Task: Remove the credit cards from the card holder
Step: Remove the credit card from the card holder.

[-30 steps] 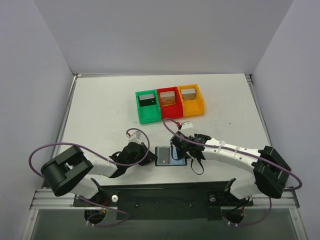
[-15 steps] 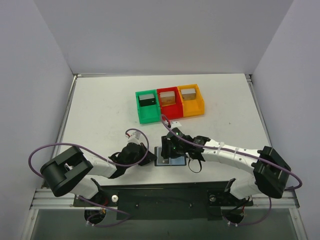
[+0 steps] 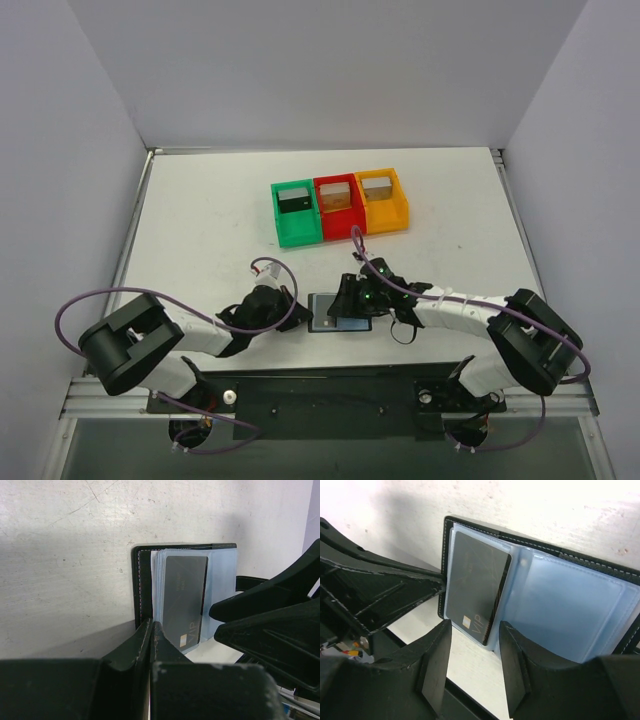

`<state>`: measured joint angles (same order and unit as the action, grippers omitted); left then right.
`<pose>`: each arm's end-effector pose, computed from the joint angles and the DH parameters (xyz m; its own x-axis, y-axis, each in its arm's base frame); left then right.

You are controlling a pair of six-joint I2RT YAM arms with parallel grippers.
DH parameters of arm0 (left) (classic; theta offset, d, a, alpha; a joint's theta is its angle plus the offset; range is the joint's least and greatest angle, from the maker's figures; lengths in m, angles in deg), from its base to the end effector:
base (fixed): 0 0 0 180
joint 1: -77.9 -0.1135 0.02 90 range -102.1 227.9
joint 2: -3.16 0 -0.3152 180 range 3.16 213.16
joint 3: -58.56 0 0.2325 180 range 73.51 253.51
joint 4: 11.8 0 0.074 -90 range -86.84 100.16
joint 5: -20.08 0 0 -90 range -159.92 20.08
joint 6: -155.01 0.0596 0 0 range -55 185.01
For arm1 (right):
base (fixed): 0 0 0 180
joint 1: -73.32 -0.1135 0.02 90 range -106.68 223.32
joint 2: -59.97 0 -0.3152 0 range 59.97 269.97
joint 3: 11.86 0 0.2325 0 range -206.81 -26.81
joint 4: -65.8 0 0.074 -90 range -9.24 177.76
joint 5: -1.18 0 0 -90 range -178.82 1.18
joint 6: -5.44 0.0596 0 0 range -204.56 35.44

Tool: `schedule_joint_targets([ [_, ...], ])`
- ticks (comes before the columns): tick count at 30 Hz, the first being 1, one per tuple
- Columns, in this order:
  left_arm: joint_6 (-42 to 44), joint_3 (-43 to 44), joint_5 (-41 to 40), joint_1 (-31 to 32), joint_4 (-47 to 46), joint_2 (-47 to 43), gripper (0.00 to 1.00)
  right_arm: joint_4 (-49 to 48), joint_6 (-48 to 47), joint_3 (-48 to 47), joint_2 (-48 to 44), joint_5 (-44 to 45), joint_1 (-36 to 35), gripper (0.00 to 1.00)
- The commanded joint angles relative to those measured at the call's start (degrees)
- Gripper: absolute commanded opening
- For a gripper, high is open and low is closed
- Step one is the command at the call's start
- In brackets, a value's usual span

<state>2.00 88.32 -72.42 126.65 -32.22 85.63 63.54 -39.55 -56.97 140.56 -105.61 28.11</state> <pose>0.1552 -0.1730 0.1697 -0.8075 -0.4294 -0.4044 0.0160 0.6694 -0.7427 0.1762 0.2019 0.2177 -0.8738 0.0808 -0.4795 -0.3277 0.6306 0.7035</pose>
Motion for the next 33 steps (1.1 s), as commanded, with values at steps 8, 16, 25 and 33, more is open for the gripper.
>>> schedule_joint_targets([
  [8,7.3,4.1,-5.9,-0.4,21.6,-19.6,0.41,-4.7,0.1,0.9,-1.8,-2.5,1.5,0.43],
  [16,7.2,2.4,-2.4,-0.3,11.6,-19.9,0.18,-6.4,0.2,1.8,-1.5,-3.9,2.1,0.45],
  [25,6.0,3.0,5.3,0.0,-2.7,-6.5,0.0,-12.7,2.7,4.0,1.3,-6.7,2.9,0.41],
  [33,5.8,3.8,5.4,0.0,-2.9,-2.4,0.0,-15.0,3.4,4.3,3.2,-7.5,3.5,0.4],
])
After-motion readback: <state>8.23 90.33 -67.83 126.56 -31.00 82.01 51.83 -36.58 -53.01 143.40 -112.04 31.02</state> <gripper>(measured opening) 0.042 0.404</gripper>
